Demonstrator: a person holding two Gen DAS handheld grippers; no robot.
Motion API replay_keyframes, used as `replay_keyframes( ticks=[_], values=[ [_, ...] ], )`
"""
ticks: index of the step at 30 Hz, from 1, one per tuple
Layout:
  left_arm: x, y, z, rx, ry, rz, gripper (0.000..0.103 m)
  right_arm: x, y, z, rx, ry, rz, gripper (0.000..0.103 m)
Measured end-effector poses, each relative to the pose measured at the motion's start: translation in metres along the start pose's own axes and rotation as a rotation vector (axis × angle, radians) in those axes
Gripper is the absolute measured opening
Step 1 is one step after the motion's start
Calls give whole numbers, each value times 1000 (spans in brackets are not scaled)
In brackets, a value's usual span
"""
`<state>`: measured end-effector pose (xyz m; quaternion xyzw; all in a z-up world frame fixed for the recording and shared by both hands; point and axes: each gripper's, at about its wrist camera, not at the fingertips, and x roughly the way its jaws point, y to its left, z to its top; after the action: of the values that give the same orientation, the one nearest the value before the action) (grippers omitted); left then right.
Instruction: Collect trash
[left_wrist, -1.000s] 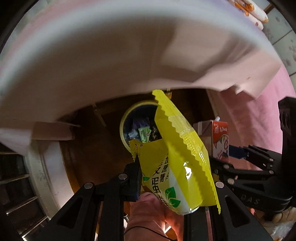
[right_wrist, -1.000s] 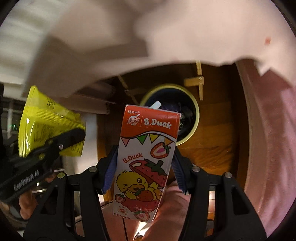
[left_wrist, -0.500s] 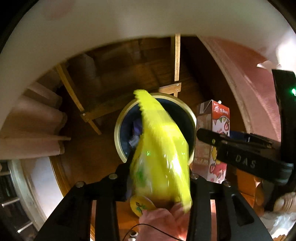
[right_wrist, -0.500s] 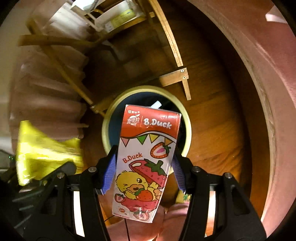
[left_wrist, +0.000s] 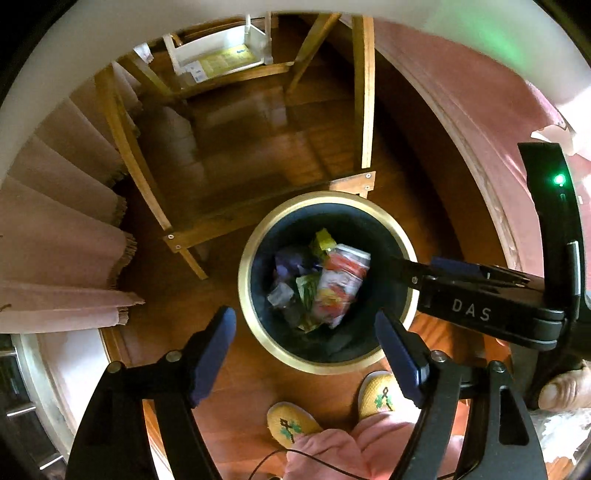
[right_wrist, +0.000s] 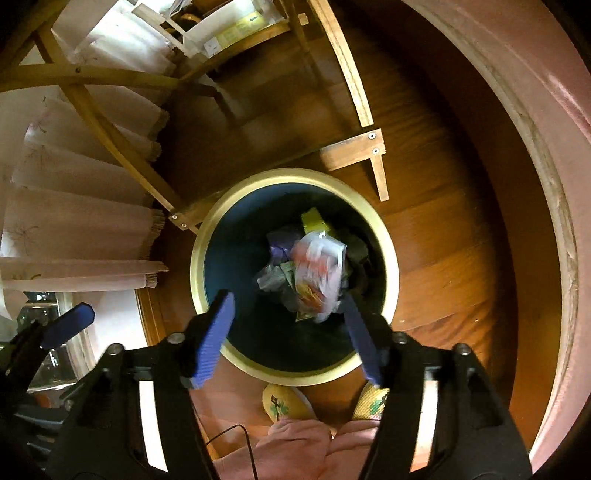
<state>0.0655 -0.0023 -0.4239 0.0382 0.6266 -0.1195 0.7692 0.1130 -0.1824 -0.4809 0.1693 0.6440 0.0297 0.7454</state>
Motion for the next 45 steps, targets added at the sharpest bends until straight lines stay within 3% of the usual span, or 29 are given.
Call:
replay_keyframes(
  ticks=[7, 14, 32, 45],
  values=[
    [-22, 14, 3, -51, -39, 9, 79, -14, 12, -4, -33, -11, -10, 65],
    [-80, 18, 1, -100, -100, 12, 79, -59, 30, -11, -74, -39, -26, 67],
    [-286, 15, 23, -167, -258, 40, 79, -259, 106, -9, -187, -175, 40, 72],
    [-406, 21, 38, -212, -322, 60, 79, -376, 156, 4, -217, -221, 51, 72]
  ],
)
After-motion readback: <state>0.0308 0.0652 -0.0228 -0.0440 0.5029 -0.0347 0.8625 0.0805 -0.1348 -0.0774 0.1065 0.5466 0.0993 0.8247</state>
